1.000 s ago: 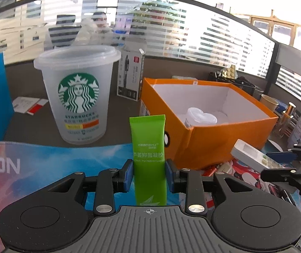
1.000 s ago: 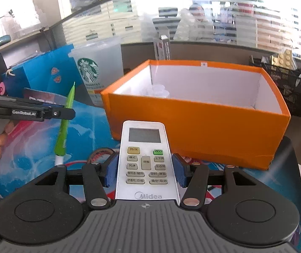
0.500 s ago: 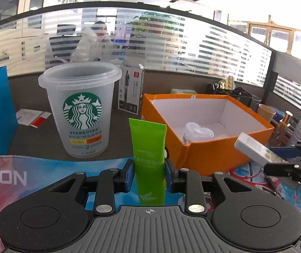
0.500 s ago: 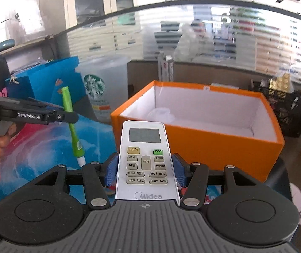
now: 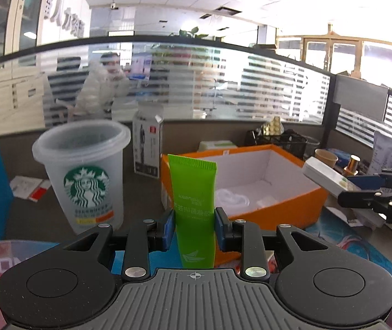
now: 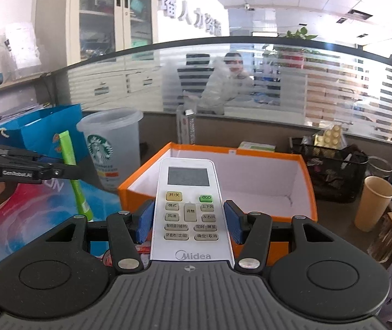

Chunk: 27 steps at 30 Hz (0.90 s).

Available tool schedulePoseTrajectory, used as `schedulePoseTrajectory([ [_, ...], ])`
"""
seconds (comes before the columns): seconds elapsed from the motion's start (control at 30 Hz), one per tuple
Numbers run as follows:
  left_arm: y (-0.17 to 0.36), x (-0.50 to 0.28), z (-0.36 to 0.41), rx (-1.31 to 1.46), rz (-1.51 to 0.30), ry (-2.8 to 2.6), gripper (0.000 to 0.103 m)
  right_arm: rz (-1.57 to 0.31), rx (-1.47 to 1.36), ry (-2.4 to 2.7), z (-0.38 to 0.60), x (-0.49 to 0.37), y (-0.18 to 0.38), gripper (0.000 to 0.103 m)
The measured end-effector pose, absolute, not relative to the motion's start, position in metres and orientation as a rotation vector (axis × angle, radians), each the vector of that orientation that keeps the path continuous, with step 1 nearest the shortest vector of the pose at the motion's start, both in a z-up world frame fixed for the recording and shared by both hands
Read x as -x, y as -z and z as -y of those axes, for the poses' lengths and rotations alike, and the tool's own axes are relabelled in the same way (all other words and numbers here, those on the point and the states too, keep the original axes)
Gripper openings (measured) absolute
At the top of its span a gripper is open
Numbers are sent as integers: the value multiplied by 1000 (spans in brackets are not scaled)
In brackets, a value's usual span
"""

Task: Organize rigid objects
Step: 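Lift and carry the green tube and remote toward the orange box, then lower the tube and remote into the box and open both tools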

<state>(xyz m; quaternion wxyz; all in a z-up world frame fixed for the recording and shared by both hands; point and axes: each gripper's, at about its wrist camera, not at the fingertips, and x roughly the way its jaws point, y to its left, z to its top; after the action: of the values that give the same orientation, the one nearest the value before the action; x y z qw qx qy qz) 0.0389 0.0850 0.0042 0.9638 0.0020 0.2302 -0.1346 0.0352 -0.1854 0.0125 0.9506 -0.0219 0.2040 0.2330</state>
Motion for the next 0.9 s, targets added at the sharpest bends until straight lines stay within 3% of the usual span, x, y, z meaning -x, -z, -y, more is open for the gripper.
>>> schedulePoseTrajectory([
  [0.6, -61, -86, -33, -32, -392, 381, 28, -372, 17, -424, 203, -59, -30, 51],
  [0.9, -45, -170, 11, -22, -556, 413, 28, -464, -31, -366, 219, -131, -29, 51],
])
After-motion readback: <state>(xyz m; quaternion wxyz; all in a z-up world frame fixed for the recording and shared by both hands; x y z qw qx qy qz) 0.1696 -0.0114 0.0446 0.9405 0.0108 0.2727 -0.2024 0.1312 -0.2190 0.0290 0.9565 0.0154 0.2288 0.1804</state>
